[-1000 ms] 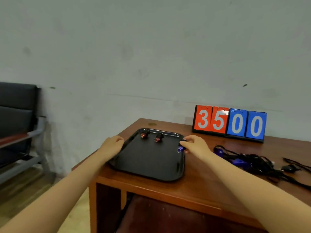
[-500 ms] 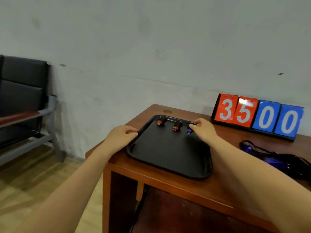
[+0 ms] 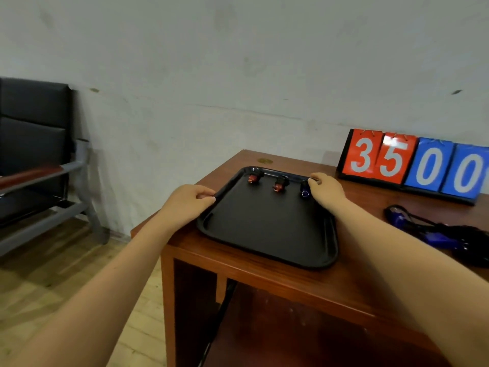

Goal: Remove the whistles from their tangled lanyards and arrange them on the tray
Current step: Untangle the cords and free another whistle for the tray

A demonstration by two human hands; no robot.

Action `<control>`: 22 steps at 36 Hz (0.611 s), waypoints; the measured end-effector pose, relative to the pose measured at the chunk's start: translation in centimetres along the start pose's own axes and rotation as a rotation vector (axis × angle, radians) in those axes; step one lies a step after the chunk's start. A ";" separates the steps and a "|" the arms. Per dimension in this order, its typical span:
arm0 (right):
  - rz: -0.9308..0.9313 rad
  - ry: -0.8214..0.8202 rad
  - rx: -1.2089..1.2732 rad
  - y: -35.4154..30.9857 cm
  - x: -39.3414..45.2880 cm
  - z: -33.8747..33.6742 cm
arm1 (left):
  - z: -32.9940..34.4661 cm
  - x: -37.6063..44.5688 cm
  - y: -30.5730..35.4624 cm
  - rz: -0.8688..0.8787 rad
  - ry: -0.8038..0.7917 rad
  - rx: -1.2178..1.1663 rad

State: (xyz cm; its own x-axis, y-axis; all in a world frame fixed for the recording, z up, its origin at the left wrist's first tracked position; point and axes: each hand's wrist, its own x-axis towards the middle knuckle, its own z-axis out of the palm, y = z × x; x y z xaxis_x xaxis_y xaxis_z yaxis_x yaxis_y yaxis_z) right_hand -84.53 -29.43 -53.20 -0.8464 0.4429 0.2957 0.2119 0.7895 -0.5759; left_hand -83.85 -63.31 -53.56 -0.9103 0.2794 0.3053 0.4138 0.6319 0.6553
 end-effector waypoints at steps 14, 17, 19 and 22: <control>-0.232 -0.005 0.068 2.3 -11.2 -5.4 | -0.4 -1.1 2.1 0.063 0.052 0.411; -0.330 -0.056 0.007 3.4 -13.2 -7.5 | -0.5 -1.3 4.4 0.119 0.032 0.593; -0.363 -0.076 -0.023 4.1 -14.0 -8.5 | 0.2 -1.5 6.8 0.171 0.030 0.566; -0.363 -0.050 0.005 5.4 -15.1 -10.1 | 2.5 -2.2 11.6 0.269 0.017 0.410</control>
State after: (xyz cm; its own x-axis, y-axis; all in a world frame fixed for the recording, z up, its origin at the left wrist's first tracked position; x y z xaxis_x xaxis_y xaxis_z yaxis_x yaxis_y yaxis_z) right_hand -65.68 -27.60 -53.11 -0.8890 0.1124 0.4438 -0.1093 0.8893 -0.4441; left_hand -77.10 -54.77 -48.38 -0.7698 0.4626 0.4398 0.5936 0.7721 0.2269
